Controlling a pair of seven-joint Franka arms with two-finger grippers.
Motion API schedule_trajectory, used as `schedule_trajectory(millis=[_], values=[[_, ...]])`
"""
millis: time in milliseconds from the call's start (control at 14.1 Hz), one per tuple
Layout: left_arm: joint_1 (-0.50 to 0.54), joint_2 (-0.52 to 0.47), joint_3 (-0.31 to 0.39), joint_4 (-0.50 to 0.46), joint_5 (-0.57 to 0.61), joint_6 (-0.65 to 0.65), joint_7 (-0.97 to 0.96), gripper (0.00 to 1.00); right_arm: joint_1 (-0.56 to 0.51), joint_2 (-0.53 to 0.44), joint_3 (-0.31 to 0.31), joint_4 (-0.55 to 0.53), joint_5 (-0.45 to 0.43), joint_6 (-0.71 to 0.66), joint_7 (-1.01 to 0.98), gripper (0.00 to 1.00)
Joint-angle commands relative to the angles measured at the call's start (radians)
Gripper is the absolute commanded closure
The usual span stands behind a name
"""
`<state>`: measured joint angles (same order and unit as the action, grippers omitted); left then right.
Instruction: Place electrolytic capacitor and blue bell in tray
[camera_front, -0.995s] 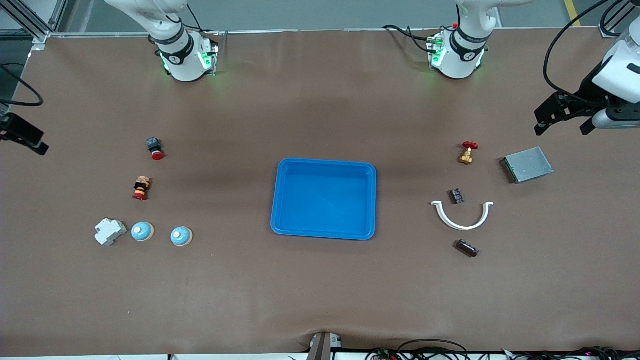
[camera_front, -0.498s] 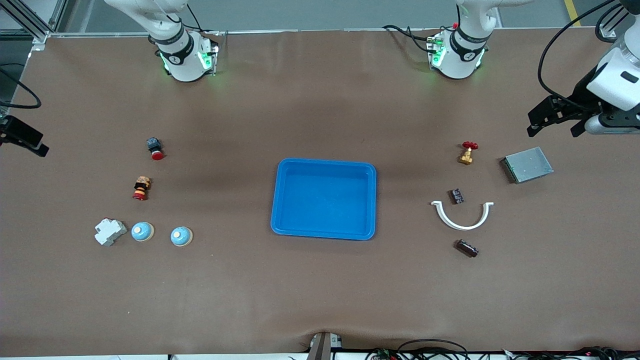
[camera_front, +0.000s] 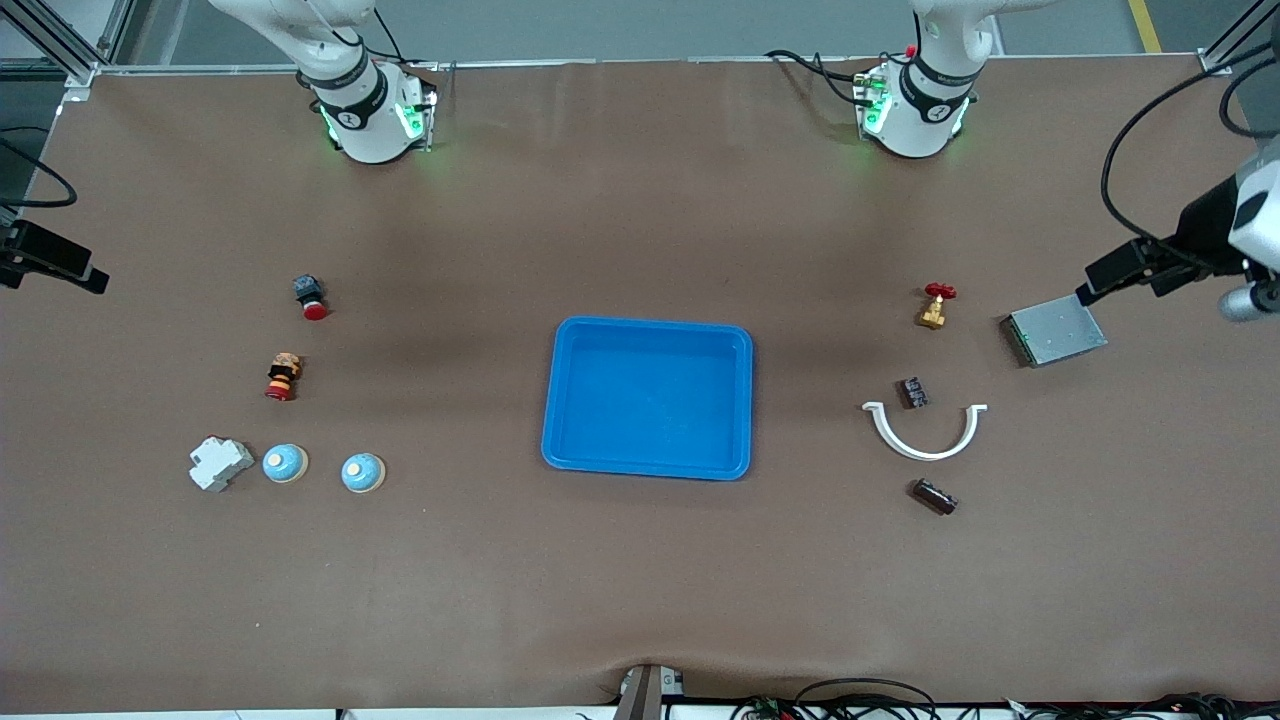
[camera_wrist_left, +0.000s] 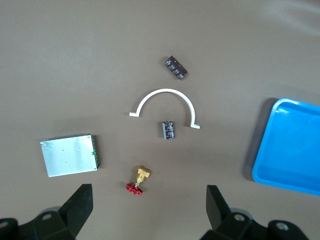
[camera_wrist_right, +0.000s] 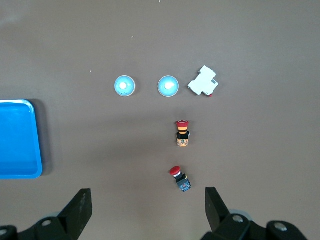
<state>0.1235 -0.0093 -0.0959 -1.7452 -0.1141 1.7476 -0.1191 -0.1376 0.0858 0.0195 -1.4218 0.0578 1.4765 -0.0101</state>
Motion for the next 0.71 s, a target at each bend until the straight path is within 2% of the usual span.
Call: schedule_trajectory(millis=[0,142,640], values=[[-0.005,0.103,-0.008,0.093,-0.015,-0.010,-0.022,0.00,-0.002,-0.023,0.007,-0.022,0.016,0.001,-0.008,0.00],[-0.007,0.173,-0.007,0.127,-0.003,0.004,-0.024,0.00,0.009,-0.023,0.013,-0.023,0.013,0.001,0.007,0.00],[-0.028,0.382,-0.011,0.118,0.031,0.182,-0.160,0.00,0.036,-0.034,0.011,-0.054,0.002,0.008,0.050,0.00]])
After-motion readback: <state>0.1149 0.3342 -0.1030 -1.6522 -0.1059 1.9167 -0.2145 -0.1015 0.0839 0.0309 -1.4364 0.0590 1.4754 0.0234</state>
